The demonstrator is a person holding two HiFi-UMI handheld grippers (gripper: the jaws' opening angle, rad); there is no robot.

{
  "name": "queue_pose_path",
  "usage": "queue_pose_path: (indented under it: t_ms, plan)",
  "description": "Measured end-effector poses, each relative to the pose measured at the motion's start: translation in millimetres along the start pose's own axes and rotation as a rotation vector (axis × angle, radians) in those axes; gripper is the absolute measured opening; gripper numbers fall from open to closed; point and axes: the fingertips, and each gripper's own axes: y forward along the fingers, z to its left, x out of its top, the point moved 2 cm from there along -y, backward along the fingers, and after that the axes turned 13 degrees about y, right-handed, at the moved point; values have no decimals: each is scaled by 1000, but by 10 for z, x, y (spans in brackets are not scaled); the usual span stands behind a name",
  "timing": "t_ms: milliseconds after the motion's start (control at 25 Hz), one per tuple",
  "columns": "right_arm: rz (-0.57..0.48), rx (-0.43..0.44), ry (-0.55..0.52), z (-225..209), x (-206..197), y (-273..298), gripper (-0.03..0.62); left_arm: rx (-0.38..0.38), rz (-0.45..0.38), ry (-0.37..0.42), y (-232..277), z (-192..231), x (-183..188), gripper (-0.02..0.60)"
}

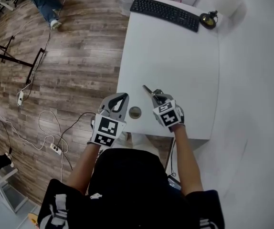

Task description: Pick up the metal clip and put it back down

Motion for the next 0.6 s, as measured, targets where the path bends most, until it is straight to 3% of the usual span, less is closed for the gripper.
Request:
queue_pose_path:
  t_ms: [600]
  plan:
    - [25, 59, 45, -74, -26, 160, 46, 14, 17, -17, 67, 114, -72, 25]
